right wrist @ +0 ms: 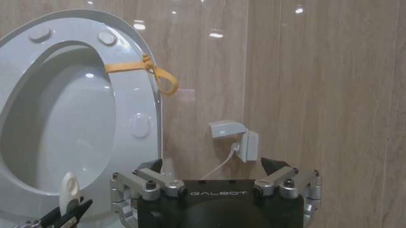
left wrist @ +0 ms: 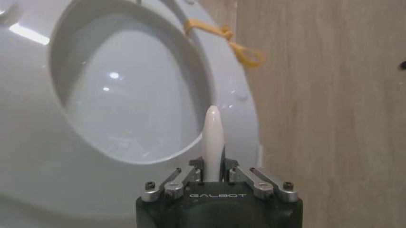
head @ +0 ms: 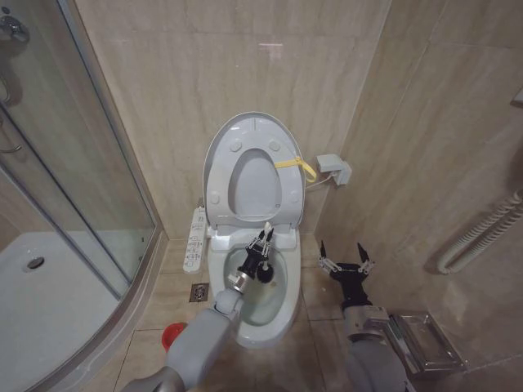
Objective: Open the toilet lid, clean the toilet bowl with a toilet brush, close the toilet lid, and flush.
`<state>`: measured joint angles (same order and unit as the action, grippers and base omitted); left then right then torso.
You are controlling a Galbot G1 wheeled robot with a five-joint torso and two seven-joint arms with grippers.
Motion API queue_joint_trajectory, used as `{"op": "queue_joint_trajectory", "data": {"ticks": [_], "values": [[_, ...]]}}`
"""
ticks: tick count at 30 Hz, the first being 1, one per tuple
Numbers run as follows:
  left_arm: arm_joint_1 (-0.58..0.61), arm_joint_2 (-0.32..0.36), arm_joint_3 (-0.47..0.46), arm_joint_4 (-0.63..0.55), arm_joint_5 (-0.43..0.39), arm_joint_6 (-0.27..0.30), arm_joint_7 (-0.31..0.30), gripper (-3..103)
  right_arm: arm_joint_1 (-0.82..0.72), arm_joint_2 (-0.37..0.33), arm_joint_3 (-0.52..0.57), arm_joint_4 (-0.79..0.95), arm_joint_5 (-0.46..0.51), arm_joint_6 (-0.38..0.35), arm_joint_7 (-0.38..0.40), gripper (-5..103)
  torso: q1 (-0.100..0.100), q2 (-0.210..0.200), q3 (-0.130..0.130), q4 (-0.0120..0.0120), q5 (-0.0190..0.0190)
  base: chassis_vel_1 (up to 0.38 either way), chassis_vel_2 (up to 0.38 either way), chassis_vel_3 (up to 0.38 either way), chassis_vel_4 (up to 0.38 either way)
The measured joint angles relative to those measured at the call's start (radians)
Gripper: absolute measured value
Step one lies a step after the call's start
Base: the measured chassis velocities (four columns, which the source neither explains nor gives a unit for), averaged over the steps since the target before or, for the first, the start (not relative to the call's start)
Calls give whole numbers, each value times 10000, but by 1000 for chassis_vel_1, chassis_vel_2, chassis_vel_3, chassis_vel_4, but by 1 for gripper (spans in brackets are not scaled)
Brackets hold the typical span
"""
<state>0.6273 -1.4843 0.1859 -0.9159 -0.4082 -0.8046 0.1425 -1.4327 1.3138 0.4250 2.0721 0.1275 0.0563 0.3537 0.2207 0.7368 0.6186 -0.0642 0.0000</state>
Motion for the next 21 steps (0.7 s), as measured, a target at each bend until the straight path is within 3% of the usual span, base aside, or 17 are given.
{"op": "queue_joint_trajectory", "data": {"ticks": [10,21], "values": [[284,94,8,-544,419,8,-26,20,0,0,0,0,0,0,0,100,-1,0,0,1,0,0,0,0,0],[131,64,138,-383,195,-39,10,20,5,0,0,0,0,0,-2,100,8,-3,3,8,1,-65,84,80,-82]]}}
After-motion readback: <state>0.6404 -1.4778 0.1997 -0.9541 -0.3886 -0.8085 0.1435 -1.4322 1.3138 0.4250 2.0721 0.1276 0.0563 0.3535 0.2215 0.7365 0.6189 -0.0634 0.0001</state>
